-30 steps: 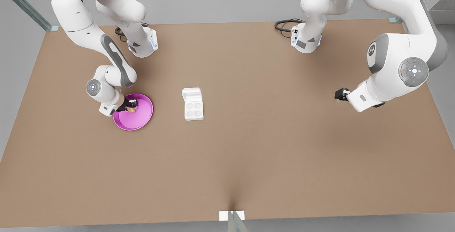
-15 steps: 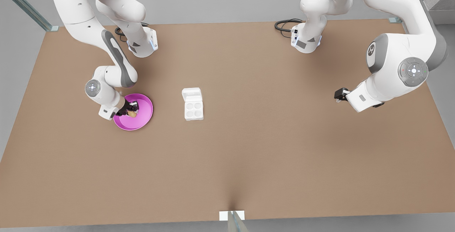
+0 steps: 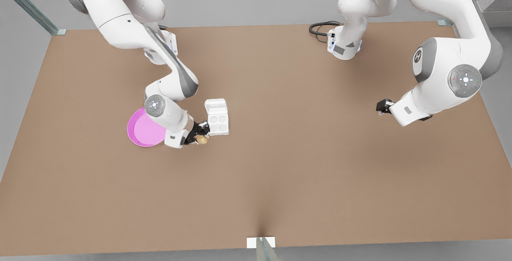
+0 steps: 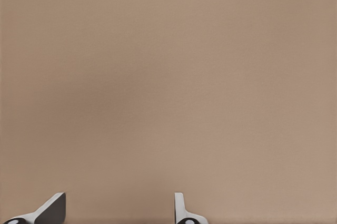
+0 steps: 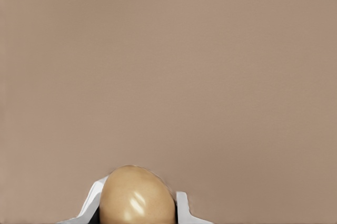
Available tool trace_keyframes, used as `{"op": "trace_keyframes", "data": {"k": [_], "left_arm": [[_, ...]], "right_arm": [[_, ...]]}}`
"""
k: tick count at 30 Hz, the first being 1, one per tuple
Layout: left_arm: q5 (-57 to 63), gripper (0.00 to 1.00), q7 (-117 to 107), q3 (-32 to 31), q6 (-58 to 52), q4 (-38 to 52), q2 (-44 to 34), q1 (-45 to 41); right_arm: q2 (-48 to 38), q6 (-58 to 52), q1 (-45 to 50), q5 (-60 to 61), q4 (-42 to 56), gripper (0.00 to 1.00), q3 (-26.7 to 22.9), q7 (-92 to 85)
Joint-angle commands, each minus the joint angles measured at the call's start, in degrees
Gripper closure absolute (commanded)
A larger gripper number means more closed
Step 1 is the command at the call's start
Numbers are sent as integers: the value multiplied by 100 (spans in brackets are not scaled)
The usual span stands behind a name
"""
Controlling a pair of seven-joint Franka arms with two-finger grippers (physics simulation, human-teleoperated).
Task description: Pack egg into the box and close the box lid
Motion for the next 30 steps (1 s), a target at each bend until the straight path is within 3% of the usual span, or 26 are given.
{"op": "trace_keyframes", "data": {"k": [1,6,11,30], "left_arm": [[3,0,-2,-2,-17,3,-7,0],[12,0,7,7,0,3,20,0],[3,0,7,7,0,3,64,0],[3,0,7,-2,9,3,99,0]], "right_arm": [[254,-255,260,-110,308,61,-1,3641],[536,-238,621,-101,441,61,-18,4257],[132,61,559,-13,-631,61,122,4319],[132,70,445,-13,-1071,61,122,4336]]}}
